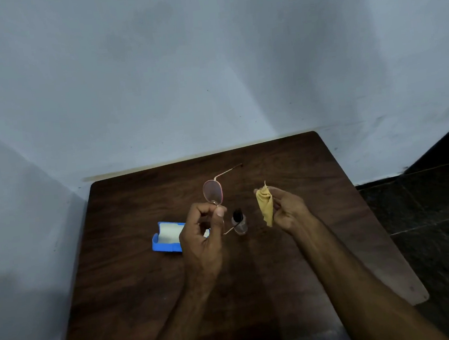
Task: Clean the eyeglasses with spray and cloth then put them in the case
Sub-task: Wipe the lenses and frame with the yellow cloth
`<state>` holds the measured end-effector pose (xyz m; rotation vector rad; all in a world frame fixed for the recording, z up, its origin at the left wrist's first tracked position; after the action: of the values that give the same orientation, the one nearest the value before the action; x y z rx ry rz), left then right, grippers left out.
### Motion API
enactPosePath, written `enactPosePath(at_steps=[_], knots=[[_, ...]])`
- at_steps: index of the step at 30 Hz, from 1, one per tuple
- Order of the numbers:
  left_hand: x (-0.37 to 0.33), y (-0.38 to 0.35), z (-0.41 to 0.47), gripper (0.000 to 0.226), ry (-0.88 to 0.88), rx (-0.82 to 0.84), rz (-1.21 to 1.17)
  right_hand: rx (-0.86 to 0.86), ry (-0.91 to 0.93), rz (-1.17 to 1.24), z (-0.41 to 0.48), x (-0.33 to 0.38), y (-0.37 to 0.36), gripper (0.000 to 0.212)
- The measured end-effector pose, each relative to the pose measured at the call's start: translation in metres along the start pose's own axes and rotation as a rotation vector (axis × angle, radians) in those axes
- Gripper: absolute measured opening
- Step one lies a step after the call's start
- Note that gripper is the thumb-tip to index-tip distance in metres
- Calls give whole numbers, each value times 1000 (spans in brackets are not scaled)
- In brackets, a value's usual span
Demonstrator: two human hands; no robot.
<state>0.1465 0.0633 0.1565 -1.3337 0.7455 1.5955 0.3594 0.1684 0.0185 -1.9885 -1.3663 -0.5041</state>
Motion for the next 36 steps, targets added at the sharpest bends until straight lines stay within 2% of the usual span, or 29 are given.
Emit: enactPosePath(at_steps=[5, 8, 11, 15, 21, 28, 34, 36], knots=[[-1, 7, 5, 18, 79, -91, -165, -124, 96, -189, -2, -35, 27, 15], [11, 12, 6, 11, 136, -182, -268, -160, 180, -434, -1, -64, 35, 10], [22, 12, 6, 14, 194, -243, -336, -200, 259, -704, -2, -83, 38, 16], [33, 12, 3, 12, 261, -294, -426, -178, 367, -926, -8, -96, 34, 18], [45, 9, -5, 11, 343, -343, -513, -117, 504, -1123, -5, -101, 25, 25], [58, 4, -16, 13, 460, -378, -609, -41, 569, -1335, -6, -102, 20, 38], [56, -2, -20, 14, 528, -371, -694, -180, 725, -1402, -26, -90, 25, 36], [55, -5, -21, 14, 550, -375, -733, -207, 804, -1329, -44, -79, 21, 32]])
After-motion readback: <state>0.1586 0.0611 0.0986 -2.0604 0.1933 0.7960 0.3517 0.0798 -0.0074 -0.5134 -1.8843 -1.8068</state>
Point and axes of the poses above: each hand's wrist, its own z-axis towards the middle knuckle, its own y-axis out of the back of the hand, x = y × z, the point moved 10 cm from there along z, towards the middle knuckle, and after that the axes turned 13 degrees about -z, right-handed, at the moved point
